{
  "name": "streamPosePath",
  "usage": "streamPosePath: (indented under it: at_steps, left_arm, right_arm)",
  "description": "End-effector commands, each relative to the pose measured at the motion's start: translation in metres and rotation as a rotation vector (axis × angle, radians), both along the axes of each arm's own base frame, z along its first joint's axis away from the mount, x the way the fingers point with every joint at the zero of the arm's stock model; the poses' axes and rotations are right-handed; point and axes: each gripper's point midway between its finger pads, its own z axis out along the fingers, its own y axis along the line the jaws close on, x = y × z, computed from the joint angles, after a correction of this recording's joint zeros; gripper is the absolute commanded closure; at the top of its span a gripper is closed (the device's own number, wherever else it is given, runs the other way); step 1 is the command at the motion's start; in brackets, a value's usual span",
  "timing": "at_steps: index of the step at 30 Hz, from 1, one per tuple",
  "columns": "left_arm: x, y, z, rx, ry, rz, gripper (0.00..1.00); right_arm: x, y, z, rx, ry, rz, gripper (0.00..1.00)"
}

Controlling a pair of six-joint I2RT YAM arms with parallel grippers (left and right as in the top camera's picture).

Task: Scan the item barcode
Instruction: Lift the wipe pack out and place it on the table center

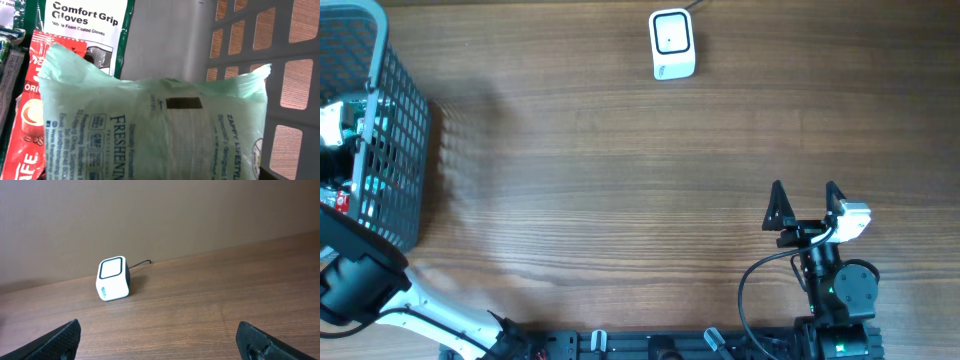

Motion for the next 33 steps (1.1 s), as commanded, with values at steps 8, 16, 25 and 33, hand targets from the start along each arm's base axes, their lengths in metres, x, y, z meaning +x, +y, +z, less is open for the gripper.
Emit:
streamPosePath:
  at_steps: [8, 16, 25, 33]
  left_arm:
    - [-0.007, -0.006, -0.014, -0.023, 0.047, -0.003, 0.25]
    - [-0.009, -0.006, -0.026, -0.015, 0.048, -0.001, 0.46]
    - [0.014, 0.018, 0.053, 0.087, -0.093, 0.108, 0.49]
    - [0.01, 0.017, 0.236, 0.338, -0.438, 0.219, 0.48]
  right_arm:
    - [0.0, -0.003, 0.001, 0.003, -0.006, -0.015, 0.0]
    - [0.0, -0.003, 0.001, 0.003, -0.006, -0.015, 0.0]
    - [0.0, -0.003, 0.001, 0.003, -0.006, -0.015, 0.0]
    - [0.0, -0.003, 0.001, 0.003, -0.006, -0.015, 0.0]
